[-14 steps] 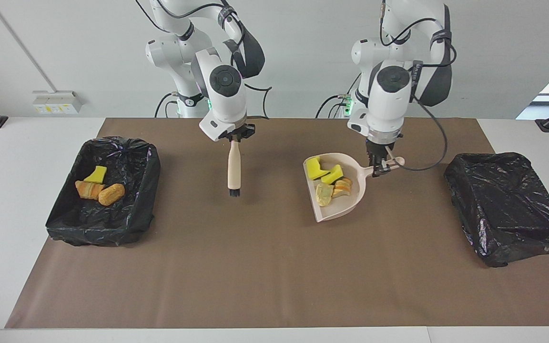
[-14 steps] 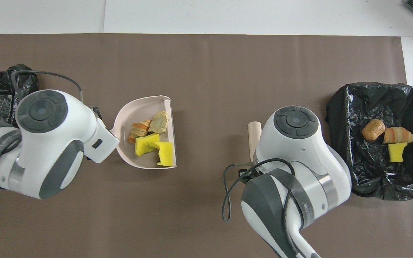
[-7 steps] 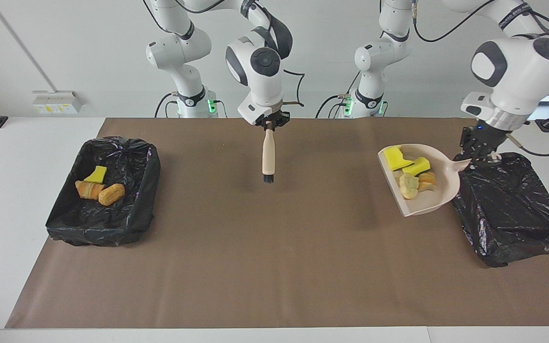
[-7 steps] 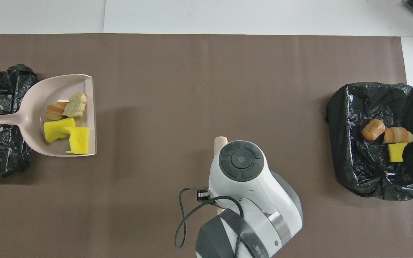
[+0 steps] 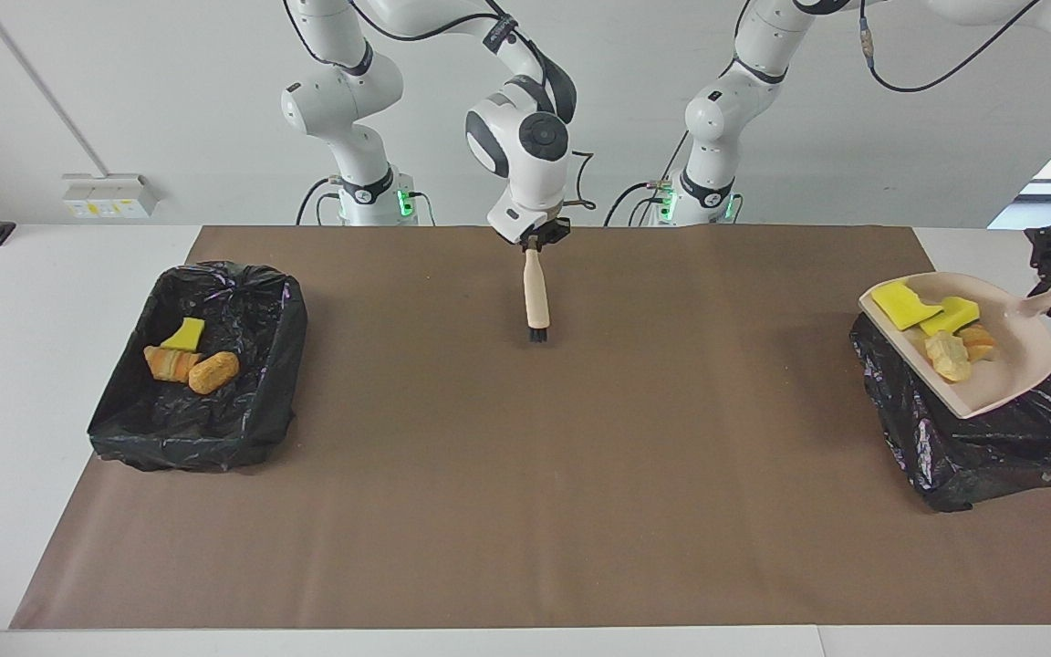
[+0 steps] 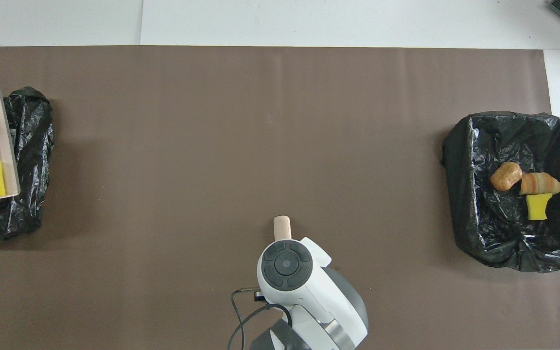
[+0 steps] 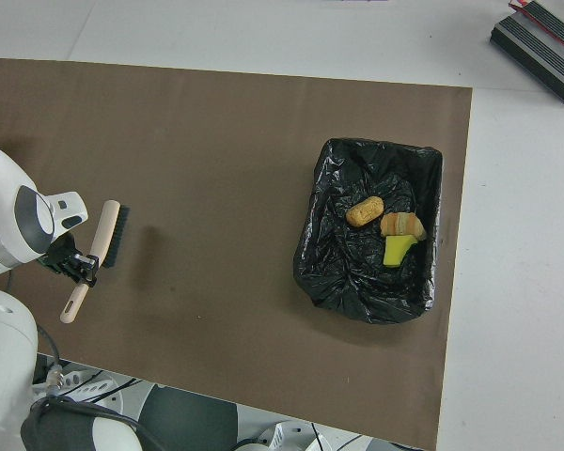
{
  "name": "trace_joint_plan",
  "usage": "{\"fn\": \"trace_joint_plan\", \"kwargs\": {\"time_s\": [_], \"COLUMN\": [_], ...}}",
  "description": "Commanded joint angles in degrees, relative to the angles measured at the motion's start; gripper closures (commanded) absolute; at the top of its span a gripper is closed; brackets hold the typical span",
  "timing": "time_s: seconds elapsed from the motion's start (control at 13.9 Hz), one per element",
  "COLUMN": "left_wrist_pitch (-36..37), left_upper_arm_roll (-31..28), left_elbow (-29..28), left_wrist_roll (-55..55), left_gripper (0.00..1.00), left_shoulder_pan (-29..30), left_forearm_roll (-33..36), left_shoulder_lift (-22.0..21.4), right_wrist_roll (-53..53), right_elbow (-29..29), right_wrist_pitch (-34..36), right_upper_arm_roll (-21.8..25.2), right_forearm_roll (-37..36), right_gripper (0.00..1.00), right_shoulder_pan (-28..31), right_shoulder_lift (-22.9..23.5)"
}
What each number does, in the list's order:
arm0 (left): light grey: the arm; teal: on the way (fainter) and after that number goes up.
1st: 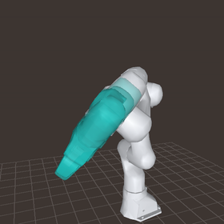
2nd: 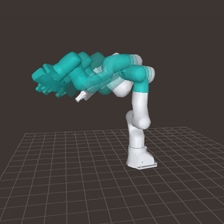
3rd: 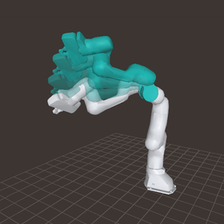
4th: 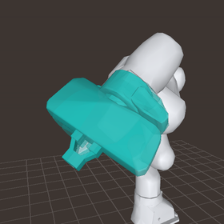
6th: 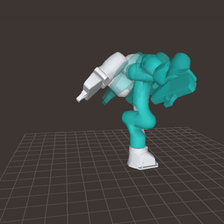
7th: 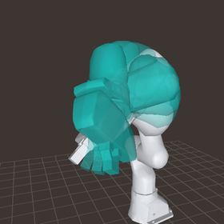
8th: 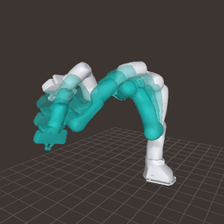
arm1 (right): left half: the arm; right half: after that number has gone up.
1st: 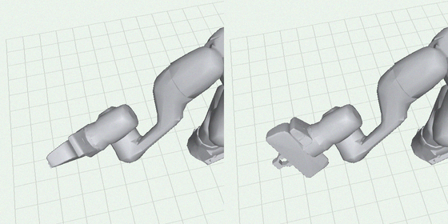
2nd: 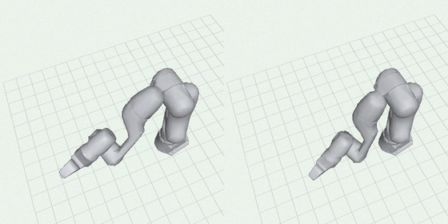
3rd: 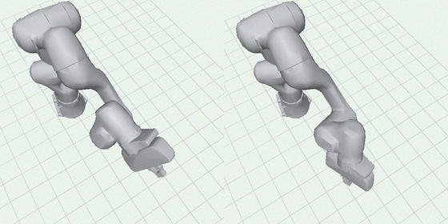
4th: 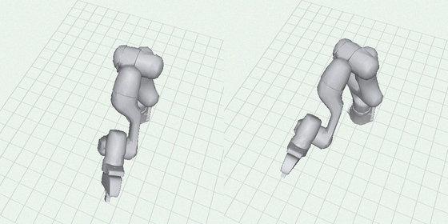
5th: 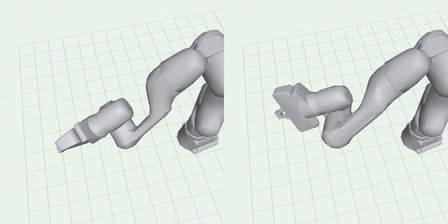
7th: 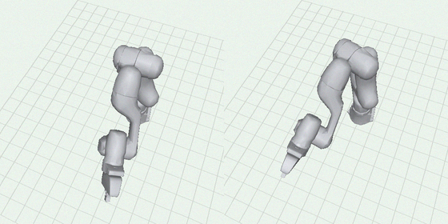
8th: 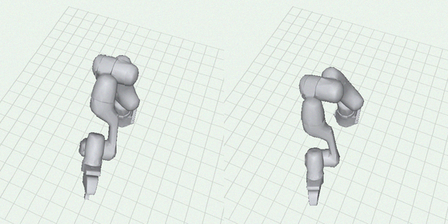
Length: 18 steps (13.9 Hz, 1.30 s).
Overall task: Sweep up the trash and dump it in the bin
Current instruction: 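Tip the dustpan over the bin with the left gripper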
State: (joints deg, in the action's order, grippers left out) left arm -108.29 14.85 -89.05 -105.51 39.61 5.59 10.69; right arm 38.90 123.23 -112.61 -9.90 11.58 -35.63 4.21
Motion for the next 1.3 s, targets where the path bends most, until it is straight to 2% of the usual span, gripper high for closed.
{"fn": "trace_joint_plan", "kwargs": {"time_s": [0.0,0.22,0.29,0.43,0.72,1.01,1.23], "left_wrist_pitch": [-2.8,-6.8,-7.5,-7.6,-7.6,-7.6,-5.9], "left_upper_arm_roll": [0.4,0.3,0.3,0.3,0.4,0.3,0.4], "left_elbow": [3.1,0.3,-0.2,-1.4,-2.6,-1.7,-0.2], "left_wrist_roll": [-0.4,1.5,2.4,5.6,7.2,7.1,7.2], "left_gripper": [1.0,1.0,1.0,1.0,1.0,1.0,1.0], "left_shoulder_pan": [-0.5,-0.6,-1.0,-3.7,-5.9,-6.0,-5.8], "left_forearm_roll": [11.6,18.1,22.7,30.8,41.9,49.2,47.2], "left_shoulder_lift": [2.1,1.7,1.9,1.7,1.6,1.6,0.2], "right_wrist_roll": [3.9,6.3,6.2,6.0,4.7,2.8,3.5], "right_elbow": [2.6,4.0,4.2,4.3,4.4,5.3,5.6], "right_wrist_pitch": [-1.8,-4.7,-5.1,-5.4,-6.2,-6.2,-6.1], "right_upper_arm_roll": [0.1,0.0,0.0,0.0,0.0,0.0,0.0], "right_forearm_roll": [0.5,1.1,1.2,1.3,1.4,1.4,1.6], "right_gripper": [1.0,1.0,1.0,1.0,1.0,1.0,1.0], "right_shoulder_pan": [-0.1,-0.1,-0.3,-0.4,-2.9,-3.1,-2.5], "right_shoulder_lift": [-1.4,-1.4,-1.4,-1.4,-1.6,-1.7,-1.5]}}
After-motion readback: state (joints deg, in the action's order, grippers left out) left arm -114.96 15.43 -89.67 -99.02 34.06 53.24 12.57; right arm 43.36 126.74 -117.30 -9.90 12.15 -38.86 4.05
